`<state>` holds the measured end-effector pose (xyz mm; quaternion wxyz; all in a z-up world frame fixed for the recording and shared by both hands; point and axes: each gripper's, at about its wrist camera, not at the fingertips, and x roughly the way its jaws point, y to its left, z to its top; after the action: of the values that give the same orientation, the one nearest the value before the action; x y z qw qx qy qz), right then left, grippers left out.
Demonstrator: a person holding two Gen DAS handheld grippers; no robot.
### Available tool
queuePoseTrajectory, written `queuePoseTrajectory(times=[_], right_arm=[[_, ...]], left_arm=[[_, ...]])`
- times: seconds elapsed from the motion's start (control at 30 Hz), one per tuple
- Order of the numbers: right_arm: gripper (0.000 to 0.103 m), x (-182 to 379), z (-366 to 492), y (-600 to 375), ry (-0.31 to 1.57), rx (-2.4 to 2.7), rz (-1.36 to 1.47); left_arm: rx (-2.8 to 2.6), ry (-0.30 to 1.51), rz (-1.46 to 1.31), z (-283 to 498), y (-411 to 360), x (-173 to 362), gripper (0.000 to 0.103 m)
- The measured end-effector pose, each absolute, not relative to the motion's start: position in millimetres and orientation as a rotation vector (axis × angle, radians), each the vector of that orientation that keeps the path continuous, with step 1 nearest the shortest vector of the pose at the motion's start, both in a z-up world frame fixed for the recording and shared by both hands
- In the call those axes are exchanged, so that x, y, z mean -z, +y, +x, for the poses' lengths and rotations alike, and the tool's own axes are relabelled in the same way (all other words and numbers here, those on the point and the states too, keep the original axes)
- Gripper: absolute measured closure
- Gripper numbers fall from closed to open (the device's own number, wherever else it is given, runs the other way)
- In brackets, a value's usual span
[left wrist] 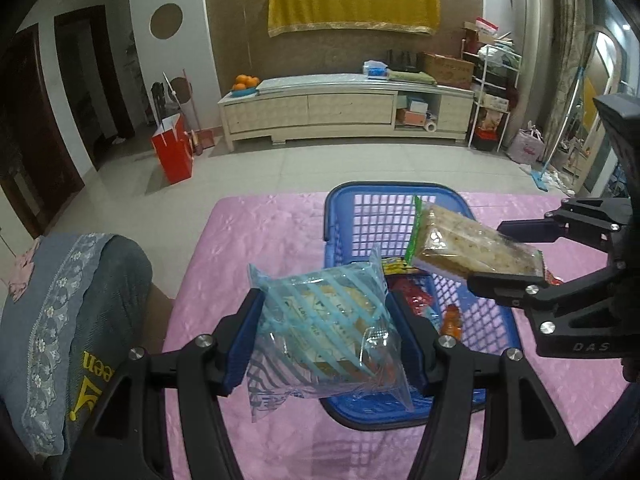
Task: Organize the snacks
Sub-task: 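Carry both to the basket and open the right gripper while the left holds the bag, then lower the light-blue striped bag into the basket and open the left gripper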
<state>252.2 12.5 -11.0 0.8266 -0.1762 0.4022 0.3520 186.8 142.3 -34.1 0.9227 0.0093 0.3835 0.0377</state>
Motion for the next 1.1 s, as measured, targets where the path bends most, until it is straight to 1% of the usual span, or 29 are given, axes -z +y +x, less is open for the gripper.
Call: queuePoseTrajectory(times=[0.2,0.43,0.47,0.53,0.57,0.6,0.8,1.1], right_arm=[[0.040,30.9,270.9,33.1,0.884,-0.762,-0.430],[0.040,41.0,283.5,49.6,0.837,-0.771,-0.513],[0.037,42.9,285.1,51.7,0.835,-0.770,-0.520],[0.028,46.2,287.5,50.7,0.844,-0.746,-0.518],[0.021,46.1,287.6,48.9,0.839,-0.738,-0.505],[0.016,45.3,287.8,46.2,0.836,-0.735,-0.492],[0.016,35.1,283.6,19.9,0.882,-0.705,-0.386],[0.016,19.2,269.5,-18.6,0.893,-0.603,-0.287]], left_arm=[[-0.083,0.816,0.007,199.8,151.1,48.5,0.043],[-0.092,0.829,0.009,209.1,152.2,57.1,0.043],[-0.094,0.830,0.009,208.0,151.4,57.9,0.043],[-0.095,0.832,0.004,206.8,150.8,58.3,0.043],[-0.095,0.832,0.003,206.7,152.3,57.2,0.043],[-0.096,0.833,0.003,205.9,150.7,57.0,0.043],[-0.093,0.833,0.000,203.2,148.3,52.3,0.043],[-0.046,0.812,0.029,203.6,123.7,41.8,0.043]])
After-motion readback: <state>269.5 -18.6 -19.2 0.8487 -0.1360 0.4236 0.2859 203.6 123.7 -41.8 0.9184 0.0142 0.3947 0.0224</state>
